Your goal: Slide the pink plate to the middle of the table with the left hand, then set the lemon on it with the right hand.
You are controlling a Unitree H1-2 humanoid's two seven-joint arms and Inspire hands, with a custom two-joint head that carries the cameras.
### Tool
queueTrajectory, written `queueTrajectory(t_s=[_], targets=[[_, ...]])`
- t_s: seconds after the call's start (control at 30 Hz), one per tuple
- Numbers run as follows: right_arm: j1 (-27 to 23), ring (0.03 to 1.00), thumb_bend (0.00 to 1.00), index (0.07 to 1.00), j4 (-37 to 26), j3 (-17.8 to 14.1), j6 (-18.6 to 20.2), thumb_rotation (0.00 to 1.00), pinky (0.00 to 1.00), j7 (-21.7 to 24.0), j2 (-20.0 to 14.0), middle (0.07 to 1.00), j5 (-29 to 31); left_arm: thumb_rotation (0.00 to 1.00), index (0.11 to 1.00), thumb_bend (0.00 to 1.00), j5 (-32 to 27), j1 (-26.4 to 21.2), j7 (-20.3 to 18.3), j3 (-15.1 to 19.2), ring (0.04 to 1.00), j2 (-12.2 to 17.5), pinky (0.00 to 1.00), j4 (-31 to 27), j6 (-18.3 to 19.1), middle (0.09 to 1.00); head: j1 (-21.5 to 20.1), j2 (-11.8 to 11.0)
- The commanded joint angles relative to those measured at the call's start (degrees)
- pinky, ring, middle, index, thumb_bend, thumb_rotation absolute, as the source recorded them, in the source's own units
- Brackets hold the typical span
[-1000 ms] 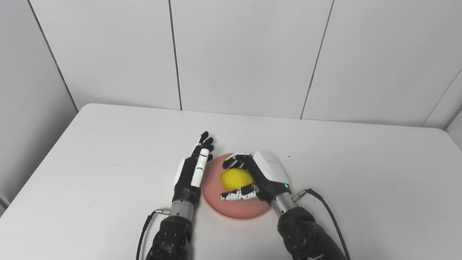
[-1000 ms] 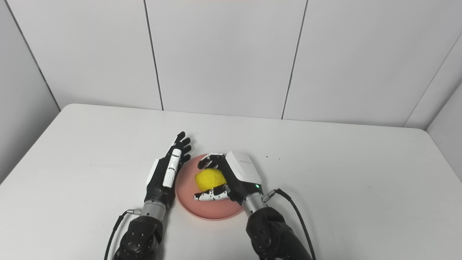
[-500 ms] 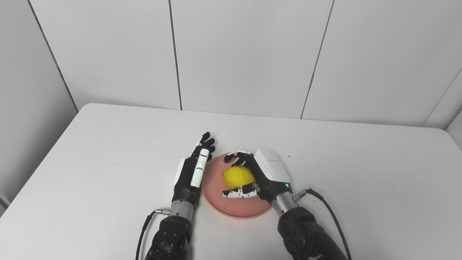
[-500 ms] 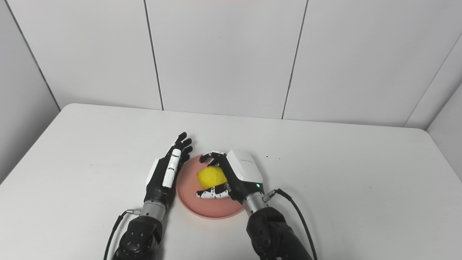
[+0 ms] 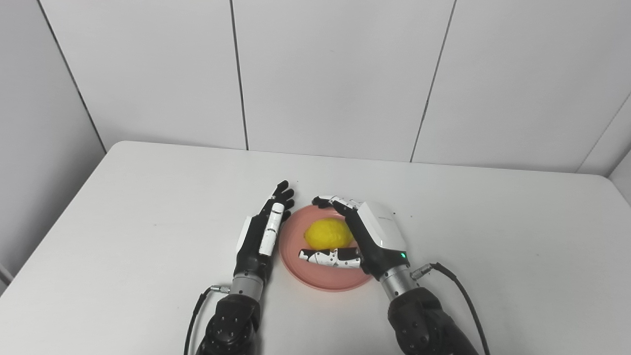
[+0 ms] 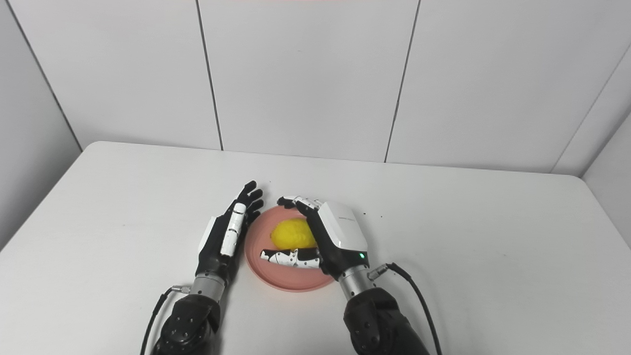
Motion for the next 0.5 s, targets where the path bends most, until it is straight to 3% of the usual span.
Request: queueTrajectory(t_s=[0.0,0.13,0.2,0.3,0.47], targets=[[-0.5,0.853,0.64,0.8,-3.1,-1.5,-2.1,0.63,0.9,0.5,0.2,0.824,2.3,1.0,0.911,0.53,1.3,0.2,0.7,-0.1,0.913,0.4,0.92,-1.3,-0.3,0.921,0.1,0.1],[0.5,0.871,0.66,0.833,-4.8,-3.4,-3.5,0.73,0.91,1.2,0.7,0.866,6.6,1.0,0.892,0.53,1.4,0.3,1.6,0.8,0.91,-0.1,0.92,-1.8,0.6,0.908,-0.2,0.6],[1.0,0.866,0.68,0.843,-5.0,-4.5,-5.1,0.77,0.83,0.8,1.1,0.874,9.0,1.0,0.893,0.54,1.1,0.2,2.3,1.4,0.906,-0.6,0.93,-2.0,1.2,0.911,-0.2,0.4],[2.2,0.873,0.69,0.864,-6.1,-6.2,-6.8,0.82,0.81,0.0,1.5,0.886,11.0,1.0,0.905,0.54,1.2,0.1,2.6,1.7,0.914,-0.7,0.95,-1.6,1.2,0.925,-0.2,0.6],[4.5,0.909,0.68,0.905,-6.0,-10.6,-8.8,0.85,0.87,-2.9,2.5,0.914,14.0,1.0,0.92,0.55,1.4,-0.4,2.9,1.9,0.946,-0.2,0.98,-0.2,-0.4,0.946,-0.4,0.6]])
